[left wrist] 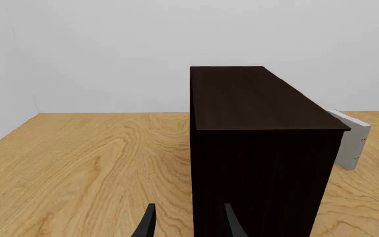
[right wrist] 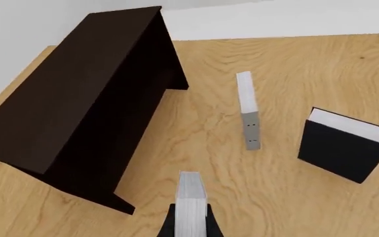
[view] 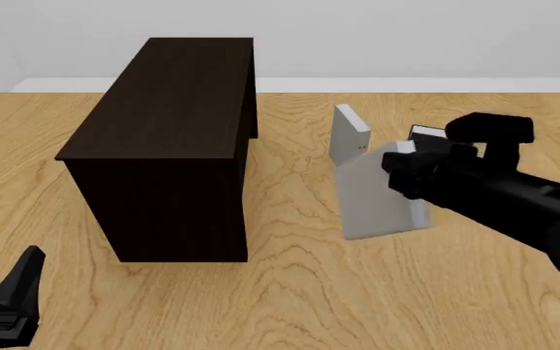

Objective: Pick up the book on the right and place it under the cabinet shelf.

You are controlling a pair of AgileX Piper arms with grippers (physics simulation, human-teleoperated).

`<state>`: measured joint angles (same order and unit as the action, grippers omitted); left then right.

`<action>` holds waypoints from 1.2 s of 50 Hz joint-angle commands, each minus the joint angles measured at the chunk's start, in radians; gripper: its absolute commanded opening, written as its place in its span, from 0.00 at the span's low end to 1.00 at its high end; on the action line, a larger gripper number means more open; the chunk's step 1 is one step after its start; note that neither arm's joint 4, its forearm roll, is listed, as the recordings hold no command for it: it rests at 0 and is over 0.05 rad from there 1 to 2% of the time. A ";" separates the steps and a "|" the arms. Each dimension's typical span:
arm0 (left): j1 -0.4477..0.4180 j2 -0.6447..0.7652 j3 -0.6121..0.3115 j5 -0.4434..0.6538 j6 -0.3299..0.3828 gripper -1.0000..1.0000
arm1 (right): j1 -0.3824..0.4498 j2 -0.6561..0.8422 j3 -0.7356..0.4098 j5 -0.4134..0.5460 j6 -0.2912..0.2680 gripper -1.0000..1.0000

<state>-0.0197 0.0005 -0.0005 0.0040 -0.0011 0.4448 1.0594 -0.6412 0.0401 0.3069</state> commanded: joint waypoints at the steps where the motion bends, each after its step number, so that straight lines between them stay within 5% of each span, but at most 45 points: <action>1: 0.000 0.000 0.000 0.000 0.000 1.00 | 0.039 0.060 0.017 -0.144 0.146 0.00; 14: 0.000 0.000 0.000 -0.001 0.000 1.00 | 0.040 0.172 0.064 -0.370 0.308 0.00; 41: 0.000 0.000 0.000 -0.001 0.000 1.00 | 0.071 0.413 0.009 -0.600 0.444 0.00; 60: -0.001 0.000 -0.001 0.000 0.000 1.00 | 0.053 0.661 -0.091 -0.704 0.467 0.00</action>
<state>-0.0201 0.0004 -0.0010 0.0032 -0.0005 0.5050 1.6071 -0.6797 -0.6008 0.7273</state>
